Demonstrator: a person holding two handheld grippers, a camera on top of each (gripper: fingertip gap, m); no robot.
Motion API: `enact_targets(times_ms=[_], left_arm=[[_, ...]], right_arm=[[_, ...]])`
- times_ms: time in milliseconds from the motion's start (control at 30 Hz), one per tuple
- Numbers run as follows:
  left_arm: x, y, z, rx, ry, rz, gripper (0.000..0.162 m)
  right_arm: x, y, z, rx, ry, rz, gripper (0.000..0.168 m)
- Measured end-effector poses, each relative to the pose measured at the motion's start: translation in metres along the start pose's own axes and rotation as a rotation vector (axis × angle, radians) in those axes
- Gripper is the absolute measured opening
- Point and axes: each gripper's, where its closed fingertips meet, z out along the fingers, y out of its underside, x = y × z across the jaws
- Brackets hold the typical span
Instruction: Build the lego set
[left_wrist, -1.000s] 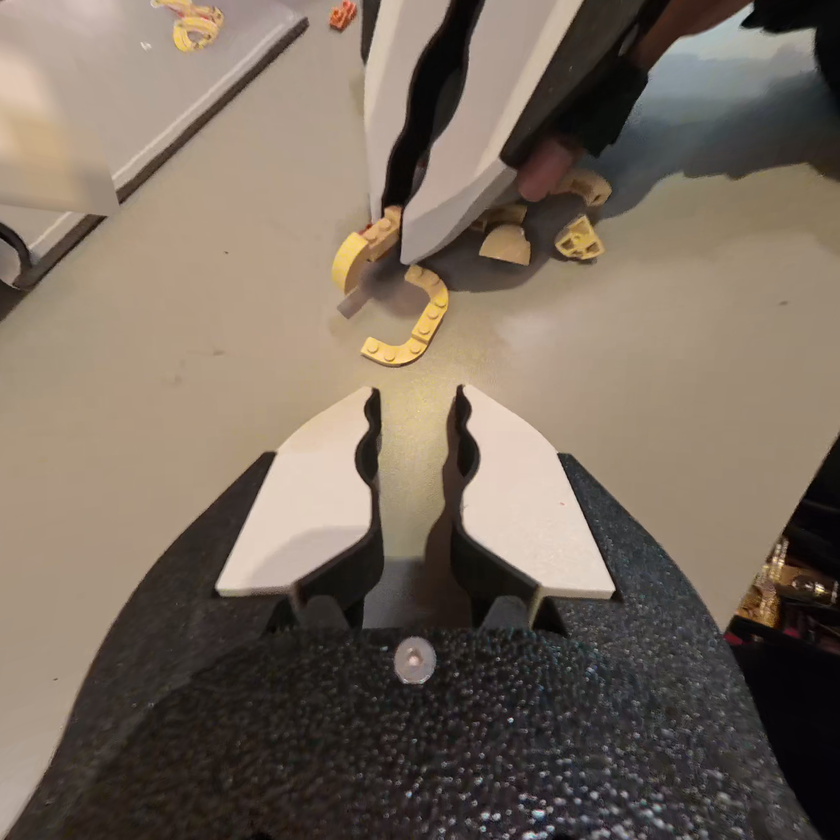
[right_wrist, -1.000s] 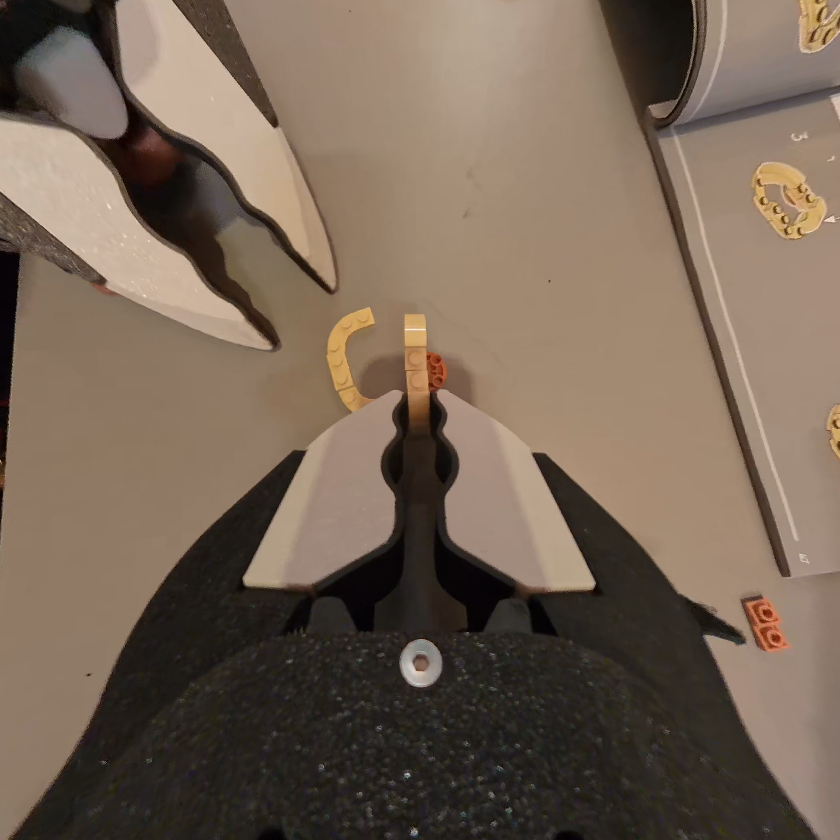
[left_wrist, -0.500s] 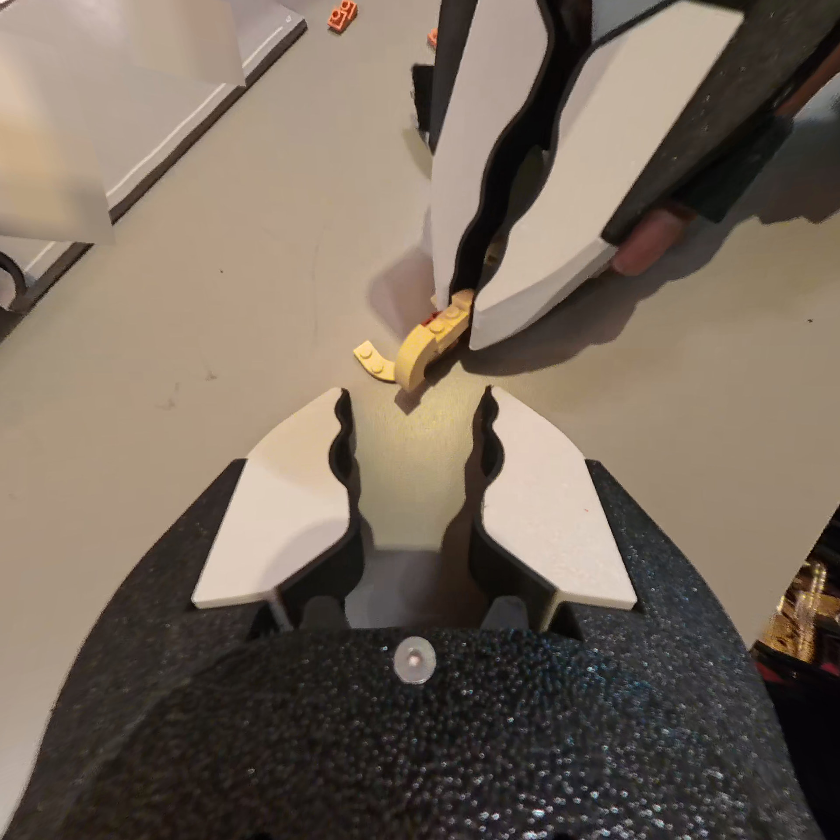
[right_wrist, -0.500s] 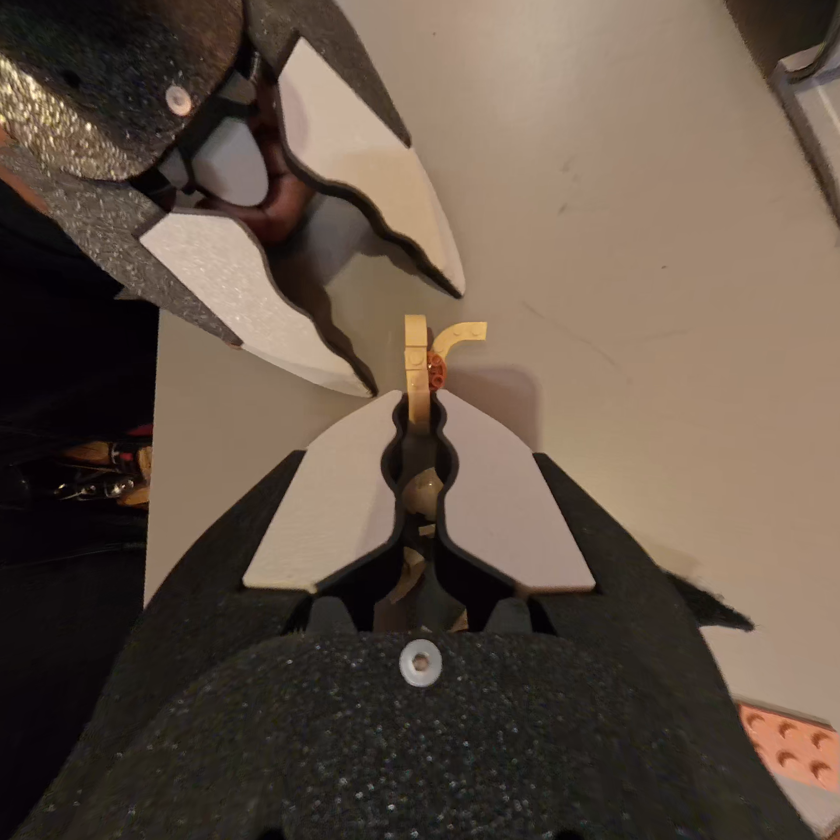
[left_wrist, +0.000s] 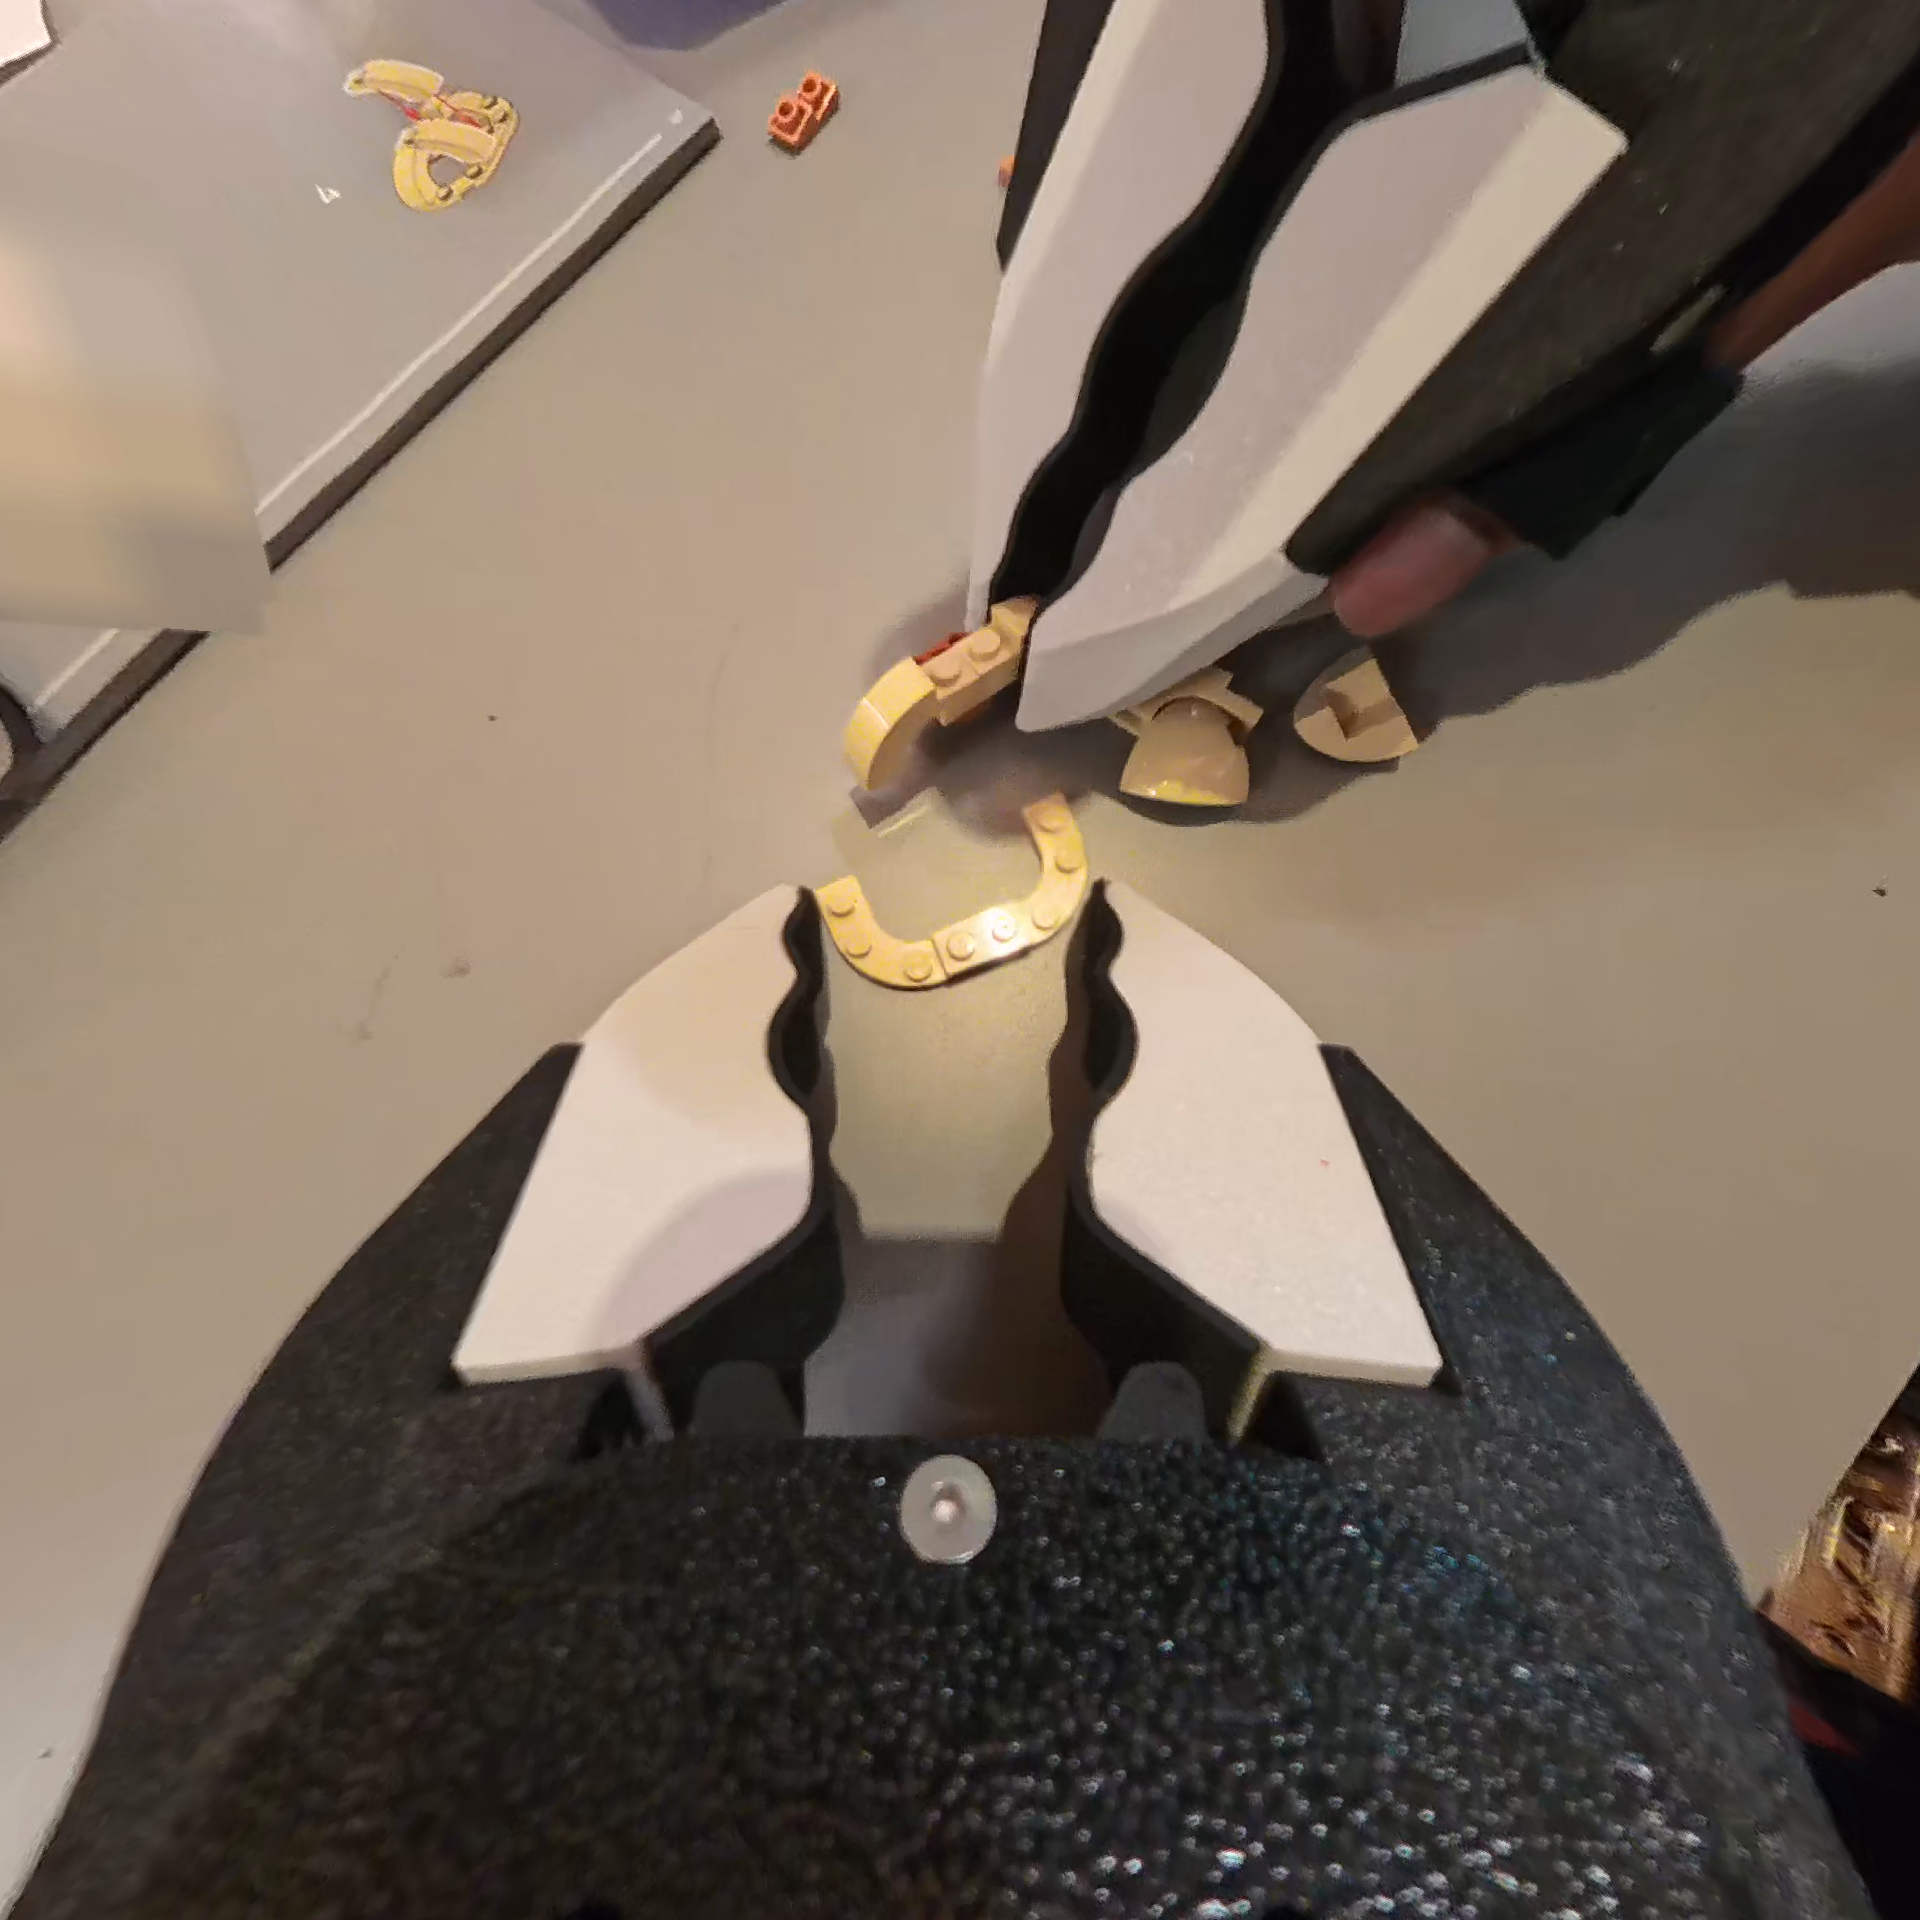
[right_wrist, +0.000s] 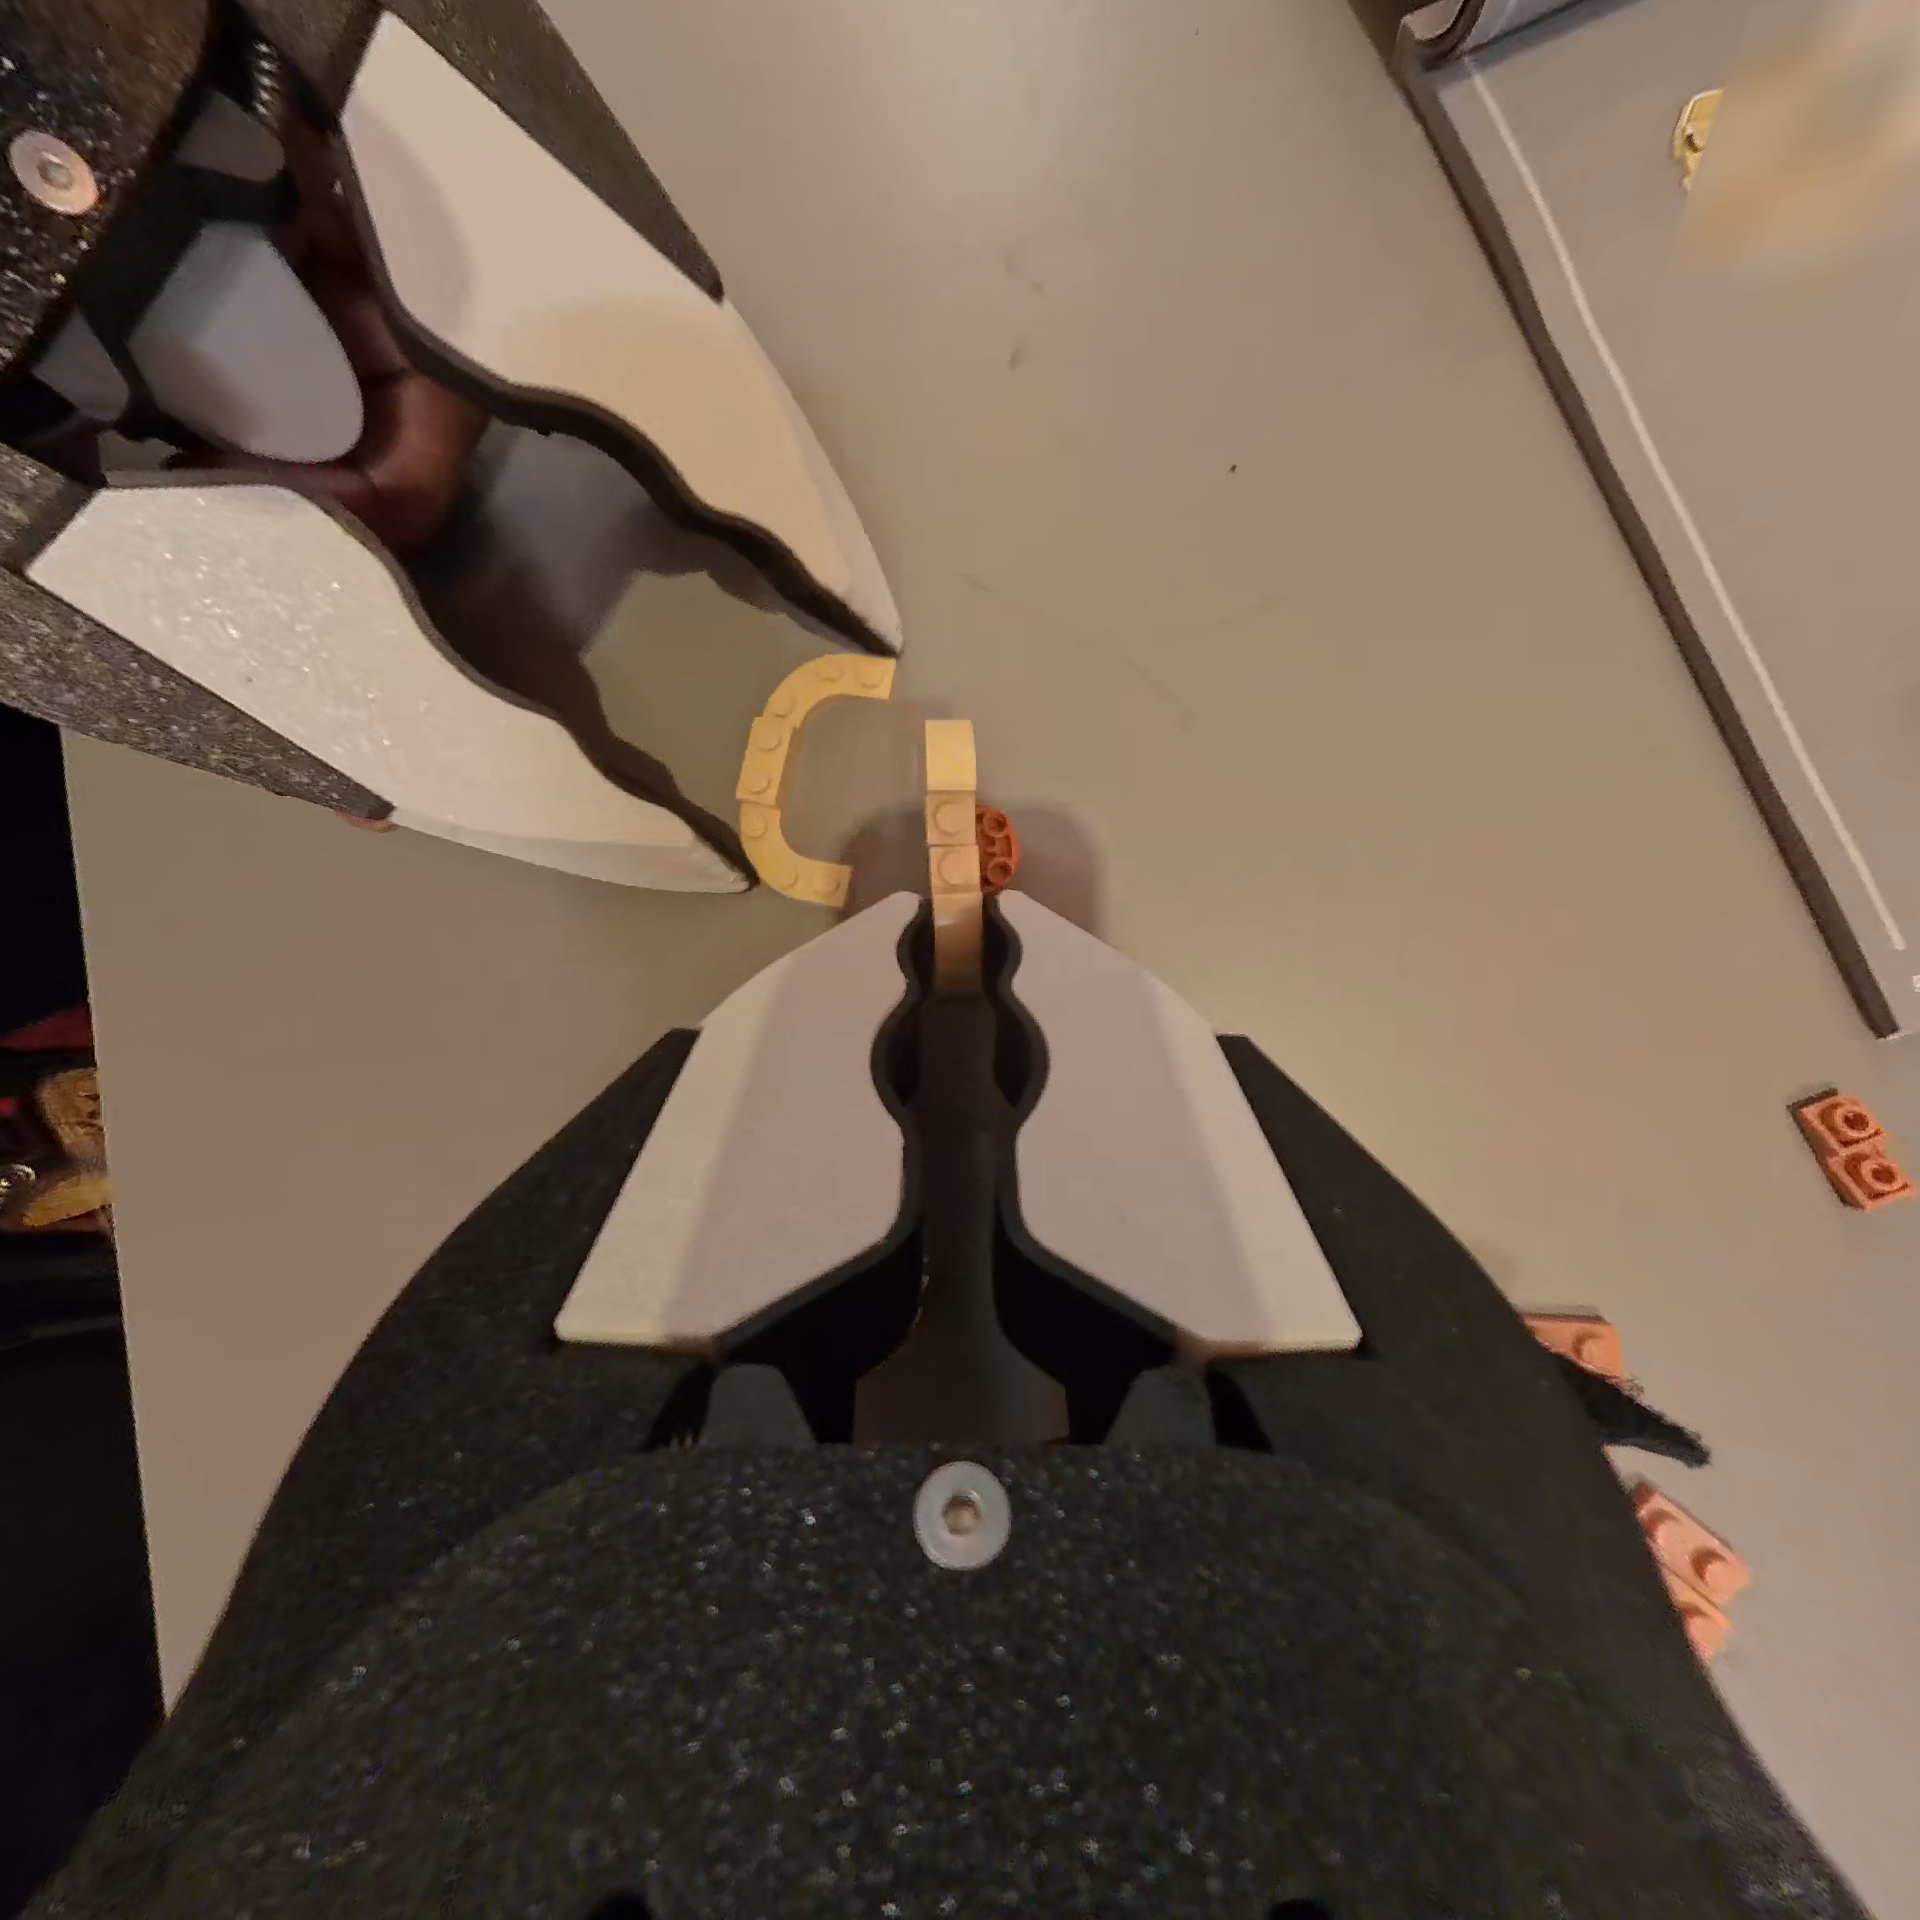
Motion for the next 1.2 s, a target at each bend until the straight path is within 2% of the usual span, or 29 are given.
enact_targets(times_ms=[467,900,1200], left_arm=[[-0.003,-0.016,0.006,0.058,0.016,0.082,0.045],[-0.005,-0.021,0.003,0.097,-0.020,0.104,0.045],[-0.007,-0.023,0.002,0.121,-0.053,0.117,0.045]], right_arm=[[-0.004,-0.005,-0.011,0.047,0.013,0.019,0.008],[-0.003,-0.012,-0.005,0.015,0.105,0.015,0.008],[0.001,-0.014,-0.003,0.025,0.112,0.085,0.008]])
